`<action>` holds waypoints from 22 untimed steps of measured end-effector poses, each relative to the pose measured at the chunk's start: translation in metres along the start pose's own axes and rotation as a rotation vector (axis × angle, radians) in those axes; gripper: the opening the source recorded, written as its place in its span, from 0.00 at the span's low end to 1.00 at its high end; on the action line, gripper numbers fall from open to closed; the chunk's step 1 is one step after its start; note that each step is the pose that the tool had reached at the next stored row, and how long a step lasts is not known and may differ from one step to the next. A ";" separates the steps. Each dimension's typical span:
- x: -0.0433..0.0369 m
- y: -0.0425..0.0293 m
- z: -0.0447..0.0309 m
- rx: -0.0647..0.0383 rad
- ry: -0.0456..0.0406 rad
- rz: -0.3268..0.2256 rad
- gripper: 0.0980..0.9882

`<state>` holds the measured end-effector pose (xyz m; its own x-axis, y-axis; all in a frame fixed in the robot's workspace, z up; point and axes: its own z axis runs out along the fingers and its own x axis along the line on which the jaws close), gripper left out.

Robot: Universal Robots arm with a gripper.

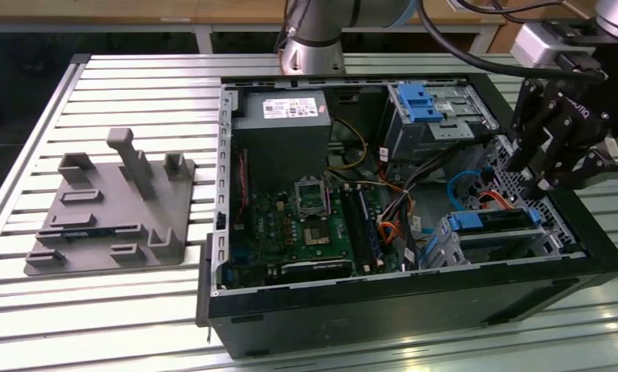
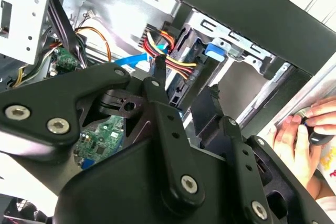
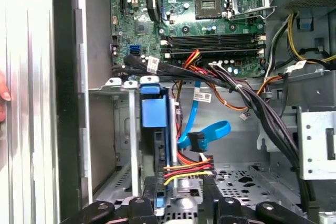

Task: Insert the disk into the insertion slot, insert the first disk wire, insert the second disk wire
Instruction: 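Insert the second disk wire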

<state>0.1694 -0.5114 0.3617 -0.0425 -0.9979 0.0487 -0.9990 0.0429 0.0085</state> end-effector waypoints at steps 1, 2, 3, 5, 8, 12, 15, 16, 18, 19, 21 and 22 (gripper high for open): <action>-0.0027 0.0004 -0.0001 0.000 0.0071 0.000 0.42; -0.0053 0.0008 -0.0003 0.001 0.0166 0.000 0.42; -0.0075 0.0014 -0.0004 0.001 0.0285 0.000 0.42; -0.0097 0.0030 -0.0004 0.002 0.0633 0.000 0.42; -0.0116 0.0048 -0.0005 0.005 0.1187 0.001 0.42; -0.0140 0.0069 -0.0006 0.048 0.1582 0.007 0.42; -0.0158 0.0094 -0.0007 0.079 0.1571 0.017 0.42; -0.0160 0.0105 -0.0007 0.079 0.1571 0.023 0.42; -0.0188 0.0131 -0.0008 0.078 0.1574 0.028 0.42; -0.0228 0.0144 -0.0010 0.078 0.1596 0.028 0.42; -0.0298 0.0165 -0.0013 0.077 0.1702 0.027 0.42; -0.0334 0.0176 -0.0015 0.076 0.1781 0.027 0.42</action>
<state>0.1533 -0.4773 0.3618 -0.0733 -0.9718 0.2239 -0.9958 0.0590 -0.0699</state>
